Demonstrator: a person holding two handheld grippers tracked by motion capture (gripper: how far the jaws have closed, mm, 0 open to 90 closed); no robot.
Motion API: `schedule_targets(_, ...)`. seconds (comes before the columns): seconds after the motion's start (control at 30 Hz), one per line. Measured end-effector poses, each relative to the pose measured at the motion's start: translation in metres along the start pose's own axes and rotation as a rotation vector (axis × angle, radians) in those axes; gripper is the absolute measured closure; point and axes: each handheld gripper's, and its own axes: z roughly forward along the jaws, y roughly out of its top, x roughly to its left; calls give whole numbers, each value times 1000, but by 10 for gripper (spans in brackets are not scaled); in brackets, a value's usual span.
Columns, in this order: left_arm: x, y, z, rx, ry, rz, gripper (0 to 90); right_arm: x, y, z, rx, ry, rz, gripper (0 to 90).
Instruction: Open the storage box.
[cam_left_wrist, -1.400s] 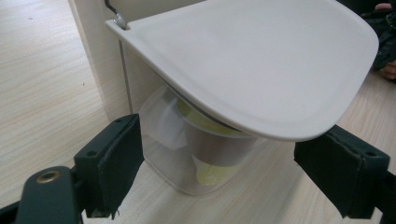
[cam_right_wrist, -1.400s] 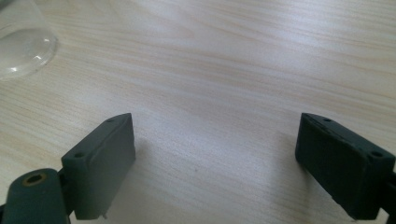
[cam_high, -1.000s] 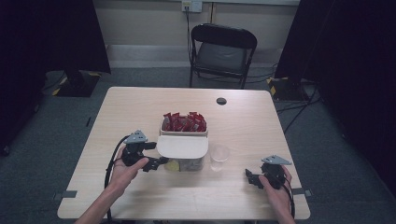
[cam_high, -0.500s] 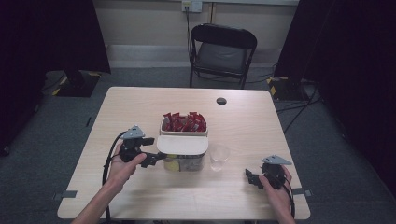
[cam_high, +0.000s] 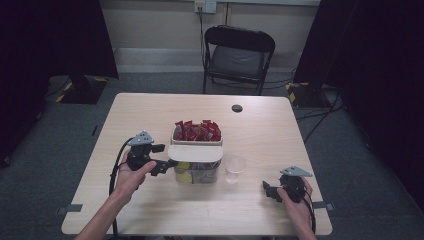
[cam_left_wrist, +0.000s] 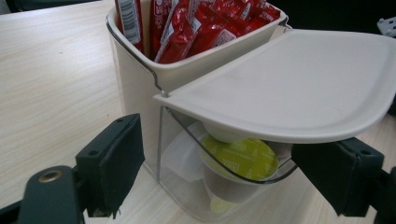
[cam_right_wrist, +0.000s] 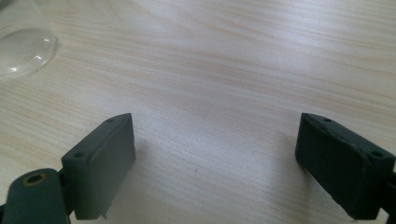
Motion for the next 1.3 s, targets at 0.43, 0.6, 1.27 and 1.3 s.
schedule_targets(0.43, 2, 10, -4, -1, -4, 11, 167, 0, 0, 0, 0, 0, 0, 114)
schedule_targets(0.6, 3, 14, -4, -17, -11, -3, 171, 0, 0, 0, 0, 0, 0, 115)
schedule_targets(1.27, 10, 25, -1, -18, -22, -14, 164, 0, 0, 0, 0, 1, -2, 116)
schedule_targets(1.3, 11, 25, -1, -15, -22, -15, 164, 0, 0, 0, 0, 1, -2, 115)
